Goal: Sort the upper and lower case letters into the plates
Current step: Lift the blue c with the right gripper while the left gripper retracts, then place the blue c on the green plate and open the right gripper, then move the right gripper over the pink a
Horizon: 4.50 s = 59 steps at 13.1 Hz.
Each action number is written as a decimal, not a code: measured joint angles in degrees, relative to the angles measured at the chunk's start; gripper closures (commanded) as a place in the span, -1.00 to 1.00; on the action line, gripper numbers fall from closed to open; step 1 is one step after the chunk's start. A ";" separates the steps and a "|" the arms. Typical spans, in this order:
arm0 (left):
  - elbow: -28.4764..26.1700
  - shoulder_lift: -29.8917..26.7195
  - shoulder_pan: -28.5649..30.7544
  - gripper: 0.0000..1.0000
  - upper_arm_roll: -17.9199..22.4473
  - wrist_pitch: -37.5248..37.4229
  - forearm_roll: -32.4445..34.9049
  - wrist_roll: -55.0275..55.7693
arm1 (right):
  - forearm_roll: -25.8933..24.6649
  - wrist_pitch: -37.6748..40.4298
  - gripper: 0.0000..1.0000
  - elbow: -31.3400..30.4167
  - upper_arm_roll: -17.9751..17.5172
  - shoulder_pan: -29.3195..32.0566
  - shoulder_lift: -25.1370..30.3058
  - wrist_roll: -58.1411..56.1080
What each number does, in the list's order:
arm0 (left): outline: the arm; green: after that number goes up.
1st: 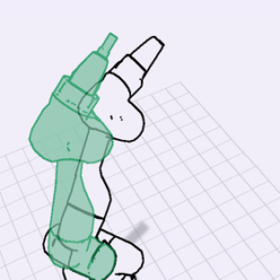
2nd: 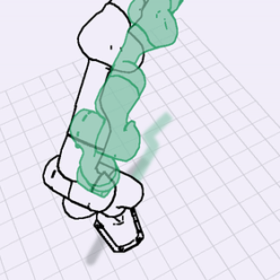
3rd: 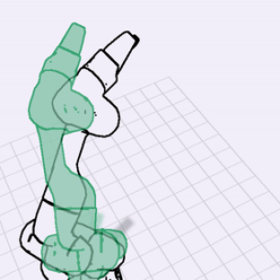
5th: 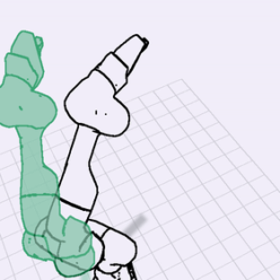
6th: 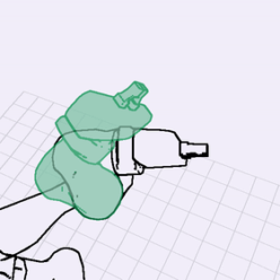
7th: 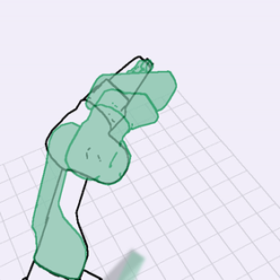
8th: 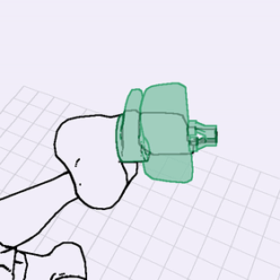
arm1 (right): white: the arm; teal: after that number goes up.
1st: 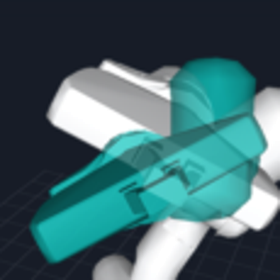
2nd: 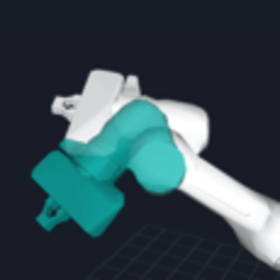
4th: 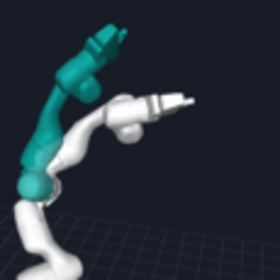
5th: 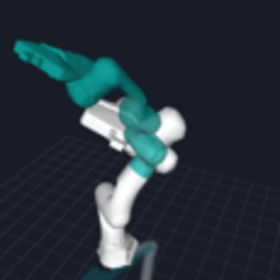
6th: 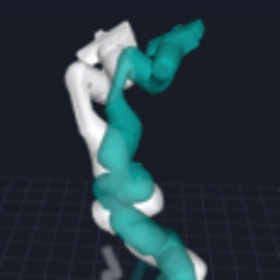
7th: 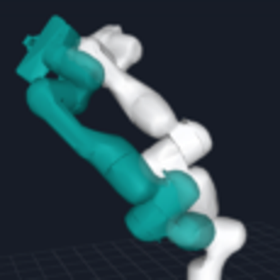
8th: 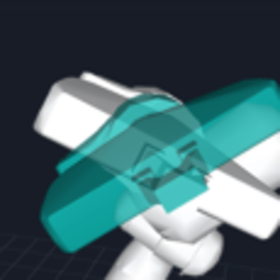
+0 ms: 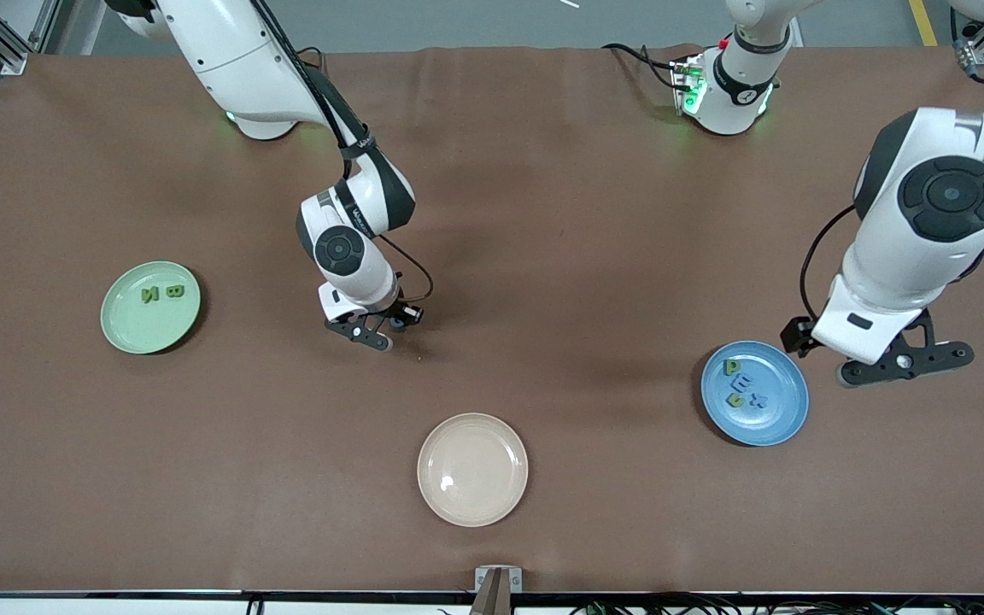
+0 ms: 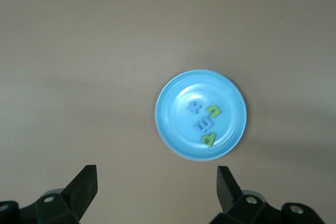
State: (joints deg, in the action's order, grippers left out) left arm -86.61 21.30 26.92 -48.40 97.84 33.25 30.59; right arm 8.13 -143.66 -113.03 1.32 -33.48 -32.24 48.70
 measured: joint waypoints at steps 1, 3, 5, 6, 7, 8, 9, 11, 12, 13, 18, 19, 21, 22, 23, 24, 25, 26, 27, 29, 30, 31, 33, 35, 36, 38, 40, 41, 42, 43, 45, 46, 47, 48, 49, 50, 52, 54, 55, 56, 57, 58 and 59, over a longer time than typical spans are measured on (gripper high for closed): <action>1.14 -0.99 0.01 -1.00 -0.58 -2.61 -0.69 -1.76 | 0.00 0.02 0.53 0.01 0.00 0.00 0.01 0.00; 3.56 -3.52 -0.03 -1.00 -1.22 -6.96 -4.26 -5.51 | 0.00 0.09 0.60 0.04 0.01 0.00 0.01 0.00; 4.88 -6.69 -0.16 -1.00 -0.64 -8.69 -7.09 -8.77 | 0.00 1.31 0.60 0.43 0.28 0.05 0.42 0.00; 5.05 -8.30 -1.23 -1.00 1.24 -9.49 -8.82 -9.73 | -0.01 5.10 0.60 1.10 0.64 0.33 1.67 -0.03; 5.19 -10.02 -4.52 -1.00 5.98 -10.16 -11.82 -11.03 | -0.09 10.15 0.60 1.74 0.96 1.13 4.09 -0.70; 5.21 -11.85 -9.78 -1.00 13.28 -10.47 -15.47 -12.47 | -0.27 15.03 0.60 1.93 1.22 2.64 7.57 -2.96; 5.21 -13.60 -15.27 -1.00 21.16 -10.74 -19.40 -14.29 | -0.60 19.75 0.60 1.49 1.43 5.11 11.93 -6.89; 5.13 -16.24 -21.36 -1.00 31.94 -11.24 -24.91 -19.66 | -2.20 24.43 0.60 -1.63 1.66 11.72 19.23 -17.13; 4.81 -17.45 -21.74 -1.00 34.34 -11.83 -26.36 -22.21 | -2.95 24.94 0.60 -4.09 1.77 15.66 21.85 -22.99; 4.05 -18.83 -21.74 -1.00 36.01 -12.65 -27.23 -24.08 | -3.35 24.91 0.60 -6.54 1.87 19.95 23.56 -29.54; -1.08 -24.15 -21.85 -1.00 38.56 -13.21 -30.87 -26.62 | -4.05 17.96 0.60 -12.08 2.07 38.52 23.63 -59.83; -1.90 -24.68 -21.85 -1.00 39.03 -13.20 -31.55 -26.63 | -4.72 15.99 0.60 -12.50 2.05 41.09 22.91 -63.76; -2.49 -25.14 -21.84 -1.00 39.48 -13.16 -32.00 -26.63 | -5.21 11.06 0.60 -12.74 2.02 45.36 19.86 -71.26; -2.51 -25.19 -21.85 -1.00 39.51 -13.10 -32.04 -26.63 | -5.23 8.29 0.60 -12.71 2.01 46.92 17.92 -74.53; -2.52 -25.23 -21.85 -1.00 39.51 -12.88 -32.05 -26.63 | -5.24 5.87 0.60 -12.55 2.00 48.11 15.83 -77.26; -2.52 -25.29 -21.85 -1.00 39.52 -12.28 -32.06 -26.63 | -5.25 4.42 0.60 -12.14 1.97 48.90 13.91 -79.22; -2.52 -25.32 -21.85 -1.00 39.53 -11.45 -32.06 -26.63 | -5.26 3.65 0.60 -11.41 1.95 49.39 12.19 -80.67; -2.52 -25.31 -21.85 -1.00 39.53 -10.73 -32.06 -26.63 | -5.26 3.08 0.60 -10.50 1.94 49.59 10.76 -81.67; -2.57 -25.31 -21.85 -1.00 39.53 -10.24 -32.06 -26.63 | -5.27 2.51 0.60 -9.57 1.91 49.60 9.65 -82.20; -2.68 -25.31 -21.85 -1.00 39.54 -9.99 -32.06 -26.63 | -5.33 2.04 0.59 -7.91 1.79 49.60 7.95 -82.60; -2.72 -25.31 -21.85 -1.00 39.54 -9.95 -32.06 -26.63 | -5.55 1.66 0.58 -7.31 1.77 49.60 7.20 -82.72; -2.73 -25.31 -21.84 -1.00 39.56 -9.92 -32.06 -26.63 | -5.94 0.88 0.58 -6.91 1.77 49.63 6.58 -82.74; -2.73 -25.31 -21.80 -1.00 39.67 -9.84 -32.06 -26.63 | -6.09 -0.12 0.51 -6.60 1.78 49.90 5.61 -82.92; -2.73 -25.31 -21.78 -1.00 39.74 -9.72 -32.06 -26.63 | -6.13 -0.25 -0.61 -6.48 1.77 50.11 5.30 -83.03; -2.73 -25.31 -21.78 -1.00 39.75 -9.71 -32.06 -26.63 | -6.13 -0.23 -1.00 -6.47 1.74 50.12 5.28 -83.04; -2.73 -25.31 -21.78 -1.00 39.75 -9.71 -32.06 -26.63 | -6.14 0.28 -1.00 -6.28 1.41 50.11 5.33 -83.04; -2.73 -25.31 -21.78 -1.00 39.78 -9.71 -32.06 -26.91 | -6.15 4.87 -0.99 -5.24 0.91 49.69 6.67 -82.63; -2.75 -25.31 -21.67 -1.00 39.81 -9.71 -32.06 -27.37 | -6.15 9.27 -0.99 -4.57 0.68 48.92 8.51 -80.99; -2.78 -25.28 -21.27 -1.00 39.84 -9.71 -32.06 -27.64 | -6.15 14.43 -0.99 -4.04 0.50 47.45 11.43 -77.70; -2.82 -25.21 -20.81 -1.00 39.88 -9.67 -32.06 -28.06 | -6.15 19.59 -0.99 -3.81 0.37 45.42 14.82 -73.16; -2.88 -24.99 -20.47 -1.00 40.09 -9.44 -32.06 -28.43 | -6.15 27.23 -0.99 -4.60 0.04 40.66 21.86 -63.93; -2.91 -24.94 -20.48 -1.00 40.09 -9.37 -32.06 -28.44 | -6.14 28.79 -0.99 -6.26 -0.13 38.26 25.32 -59.56; -2.93 -24.92 -20.50 -1.00 40.08 -9.33 -32.06 -28.44 | -6.11 29.30 -0.99 -8.61 -0.21 35.83 28.35 -55.07; -2.93 -24.92 -20.50 -1.00 40.07 -9.30 -32.06 -28.44 | -6.10 29.34 -0.99 -11.17 -0.26 33.13 30.82 -50.13; -2.94 -24.92 -20.50 -1.00 40.07 -9.28 -32.06 -28.44 | -6.10 29.18 -0.99 -13.41 -0.32 30.29 32.44 -45.46; -2.95 -24.92 -20.49 -1.00 40.08 -9.27 -32.06 -28.44 | -6.10 28.80 -0.99 -14.99 -0.40 27.68 33.23 -41.64; -2.96 -24.92 -20.45 -1.00 40.09 -9.27 -32.07 -28.44 | -6.03 27.38 -0.99 -16.90 -0.49 23.02 33.42 -34.57; -3.00 -24.92 -20.38 -1.00 40.11 -9.27 -32.21 -28.44 | -5.80 25.49 -0.99 -18.64 -0.54 18.37 33.56 -27.64; -3.04 -24.92 -20.36 -1.00 40.11 -9.27 -32.23 -28.44 | -5.52 23.72 -0.99 -19.87 -0.56 16.16 33.77 -24.97; -3.11 -24.92 -20.27 -1.00 40.11 -9.27 -32.23 -28.44 | -4.87 21.39 -0.99 -21.52 -0.58 13.97 34.11 -22.56; -3.24 -24.92 -19.98 -1.00 40.12 -9.27 -32.23 -28.44 | -4.25 18.93 -0.99 -23.22 -0.59 11.89 34.42 -20.22; -3.37 -24.92 -19.54 -1.00 40.12 -9.27 -32.24 -28.44 | -3.50 15.99 -0.99 -24.96 -0.59 9.77 34.61 -17.93; -3.42 -24.91 -19.24 -1.00 40.13 -9.27 -32.28 -28.45 | -3.02 12.16 -0.99 -26.83 -0.59 7.57 34.66 -15.62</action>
State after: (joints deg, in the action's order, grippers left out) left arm -90.04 -3.61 7.68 -8.28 88.57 0.97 2.15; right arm 5.11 -131.50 -139.85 0.73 -25.90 2.42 33.08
